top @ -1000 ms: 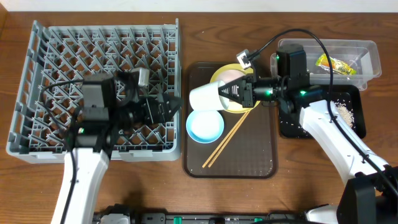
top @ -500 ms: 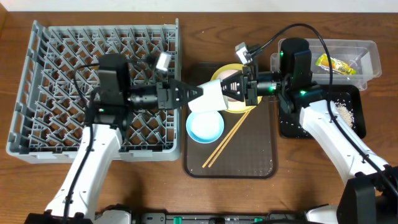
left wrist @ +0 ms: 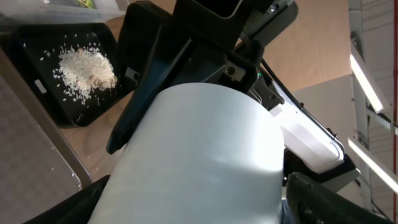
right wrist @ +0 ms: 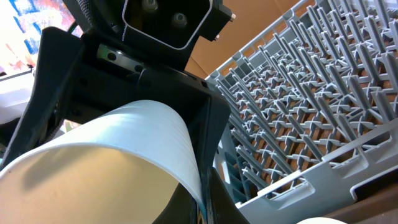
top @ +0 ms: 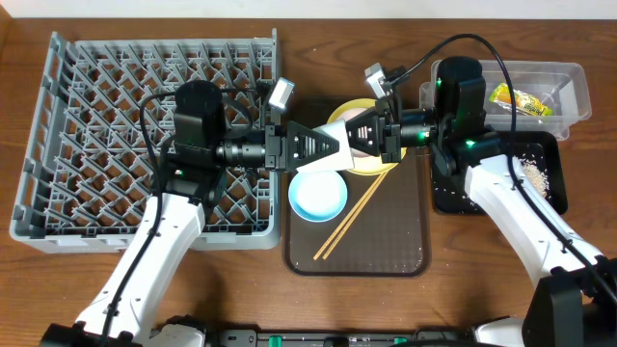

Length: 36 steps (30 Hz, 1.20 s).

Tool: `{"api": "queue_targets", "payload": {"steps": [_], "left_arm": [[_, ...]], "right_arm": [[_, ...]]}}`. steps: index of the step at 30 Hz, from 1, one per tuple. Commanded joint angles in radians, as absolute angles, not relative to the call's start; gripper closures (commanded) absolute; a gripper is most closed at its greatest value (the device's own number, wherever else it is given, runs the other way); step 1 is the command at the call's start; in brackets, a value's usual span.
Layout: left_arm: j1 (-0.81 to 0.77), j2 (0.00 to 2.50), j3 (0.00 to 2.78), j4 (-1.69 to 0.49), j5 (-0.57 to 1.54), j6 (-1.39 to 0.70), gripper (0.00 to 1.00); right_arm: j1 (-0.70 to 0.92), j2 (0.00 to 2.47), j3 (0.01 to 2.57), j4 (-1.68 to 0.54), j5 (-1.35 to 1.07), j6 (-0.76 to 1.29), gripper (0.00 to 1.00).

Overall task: Sort waste into correct bins and load items into the dishwasher rack
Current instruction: 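Hand the white bowl from the right gripper to the left gripper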

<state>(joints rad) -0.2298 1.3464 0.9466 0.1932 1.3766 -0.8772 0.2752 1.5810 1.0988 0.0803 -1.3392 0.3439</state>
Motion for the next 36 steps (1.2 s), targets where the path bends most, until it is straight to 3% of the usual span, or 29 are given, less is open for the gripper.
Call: {"api": "queue_targets", "payload": {"steps": [1, 7, 14, 17, 21, 26, 36], "left_arm": [[-0.255, 1.343, 0.963, 0.212, 1.403, -0.915, 0.14], [-0.254, 1.343, 0.963, 0.212, 1.388, -0.914, 0.18], [-0.254, 1.343, 0.963, 0.212, 1.353, -0.91, 0.33], [-0.254, 1.343, 0.963, 0.212, 1.346, -0.871, 0.46], [-0.254, 1.343, 0.961, 0.21, 1.322, -0.793, 0.59], [-0.237, 1.343, 0.96, 0.123, 1.189, -0.66, 0.72], [-0.084, 1.332, 0.96, -0.036, 1.02, -0.455, 0.81]], "right_arm": [[0.283, 1.589, 1.113, 0.08, -1.287, 0.348, 0.99], [0.283, 1.589, 1.113, 0.08, -1.286, 0.347, 0.99], [0.282, 1.589, 1.113, 0.079, -1.261, 0.347, 0.99], [0.282, 1.589, 1.113, 0.079, -1.261, 0.344, 0.98], [0.281, 1.589, 1.113, 0.079, -1.261, 0.343, 0.79], [0.255, 1.589, 1.113, 0.056, -1.262, 0.344, 0.76], [0.118, 1.589, 1.113, -0.14, -1.243, 0.263, 0.73]]}}
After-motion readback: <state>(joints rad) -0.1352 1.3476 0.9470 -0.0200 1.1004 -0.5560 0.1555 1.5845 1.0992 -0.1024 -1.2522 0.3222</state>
